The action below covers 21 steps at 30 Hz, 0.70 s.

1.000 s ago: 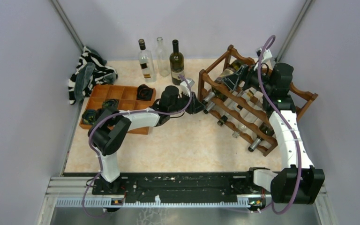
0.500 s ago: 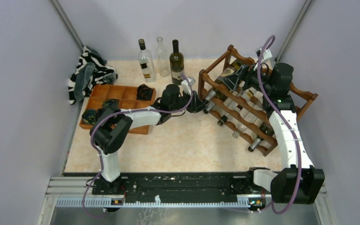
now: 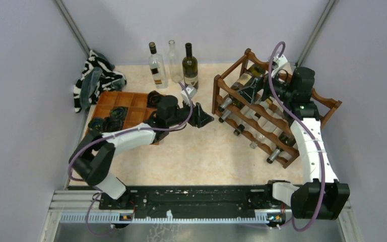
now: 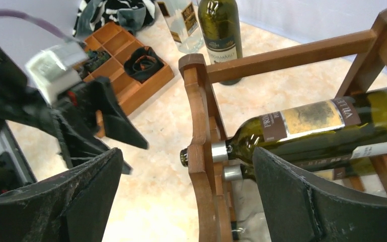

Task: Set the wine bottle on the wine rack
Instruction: Adjust the wine bottle in the wine rack, then adjust the wine rack at the center of the board.

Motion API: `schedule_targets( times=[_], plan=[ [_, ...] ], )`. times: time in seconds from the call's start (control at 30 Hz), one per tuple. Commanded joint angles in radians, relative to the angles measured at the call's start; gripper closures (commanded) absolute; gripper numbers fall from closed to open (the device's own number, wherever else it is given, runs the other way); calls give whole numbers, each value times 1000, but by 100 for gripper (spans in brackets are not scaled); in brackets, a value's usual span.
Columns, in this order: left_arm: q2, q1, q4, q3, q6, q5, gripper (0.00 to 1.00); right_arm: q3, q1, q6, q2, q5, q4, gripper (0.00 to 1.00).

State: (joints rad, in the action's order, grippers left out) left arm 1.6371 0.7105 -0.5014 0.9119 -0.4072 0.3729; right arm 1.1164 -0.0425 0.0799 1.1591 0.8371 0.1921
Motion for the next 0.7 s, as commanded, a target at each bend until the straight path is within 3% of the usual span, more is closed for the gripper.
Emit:
schedule_targets(
  times=[0.0, 0.33, 0.53, 0.67],
  plan=[
    [-164, -4, 58, -66, 73, -52, 35, 126, -13, -267, -33, 32, 176, 2],
    [-550, -42, 288, -162, 84, -196, 3, 246, -12, -609, -18, -155, 594, 2],
    [-733, -62, 456, -179, 62, -255, 1, 247, -13, -701, 0, -271, 732, 8],
    [-826, -64, 497, -196, 29, -281, 1, 223, -12, -724, 7, -302, 760, 21]
  ],
)
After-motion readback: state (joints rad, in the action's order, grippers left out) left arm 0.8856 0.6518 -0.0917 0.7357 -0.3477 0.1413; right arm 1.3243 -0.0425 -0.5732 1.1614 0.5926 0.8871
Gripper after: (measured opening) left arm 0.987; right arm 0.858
